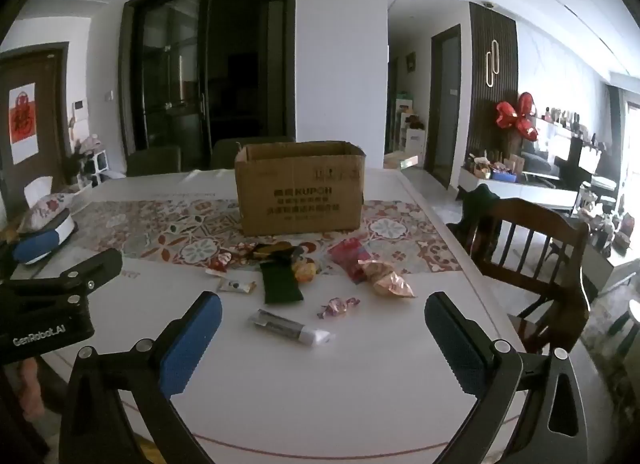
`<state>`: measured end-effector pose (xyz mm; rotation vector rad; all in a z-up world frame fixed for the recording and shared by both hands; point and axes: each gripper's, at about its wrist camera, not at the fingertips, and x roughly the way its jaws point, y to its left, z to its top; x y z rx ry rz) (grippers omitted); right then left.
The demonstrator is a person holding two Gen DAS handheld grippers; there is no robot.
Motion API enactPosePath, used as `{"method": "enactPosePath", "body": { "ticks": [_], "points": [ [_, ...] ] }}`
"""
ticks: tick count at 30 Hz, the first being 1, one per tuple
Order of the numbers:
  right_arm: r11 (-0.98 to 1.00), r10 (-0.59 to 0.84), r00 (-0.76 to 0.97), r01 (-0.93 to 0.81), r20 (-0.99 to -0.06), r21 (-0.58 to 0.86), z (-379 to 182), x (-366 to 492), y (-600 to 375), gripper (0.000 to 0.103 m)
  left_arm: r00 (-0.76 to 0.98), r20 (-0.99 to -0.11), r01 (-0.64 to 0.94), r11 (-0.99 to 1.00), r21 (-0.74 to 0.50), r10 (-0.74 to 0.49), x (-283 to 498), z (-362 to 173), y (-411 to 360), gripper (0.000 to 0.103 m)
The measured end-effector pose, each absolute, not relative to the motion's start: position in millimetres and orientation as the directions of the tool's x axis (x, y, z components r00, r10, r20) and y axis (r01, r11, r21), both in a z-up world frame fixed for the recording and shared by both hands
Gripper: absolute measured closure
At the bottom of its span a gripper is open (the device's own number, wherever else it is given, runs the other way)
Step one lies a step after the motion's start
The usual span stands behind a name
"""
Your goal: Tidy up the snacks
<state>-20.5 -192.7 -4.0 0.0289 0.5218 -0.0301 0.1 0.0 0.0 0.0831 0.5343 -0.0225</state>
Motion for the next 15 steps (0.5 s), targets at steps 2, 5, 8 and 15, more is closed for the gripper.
{"method": "enactPosePath", "body": {
  "ticks": [2, 5, 8, 15],
  "points": [
    [0.999, -0.025, 0.868, 0.036, -0.495, 0.013, -3.9, -20.2, -192.3, 0.001, 0.862, -0.506, 0.045, 0.997, 0.066, -0.006, 0.1, -0.1, 0.1, 0.0],
    [0.999, -0.026, 0.869, 0.037, -0.495, 0.013, -3.8, -20.1, -192.4, 0.001, 0.863, -0.506, 0.05, 0.997, 0.065, -0.01, 1.2, -1.2, -0.4, 0.0],
    [0.999, -0.029, 0.868, 0.041, -0.496, 0.014, -3.7, -20.0, -192.7, 0.001, 0.864, -0.504, 0.05, 0.997, 0.065, -0.011, -1.6, 2.3, 2.2, 0.0],
    [0.999, -0.027, 0.868, 0.037, -0.495, 0.011, -3.1, -20.9, -191.4, 0.001, 0.866, -0.5, 0.05, 0.997, 0.065, -0.011, -1.7, 5.8, 3.1, 0.0]
  ]
}}
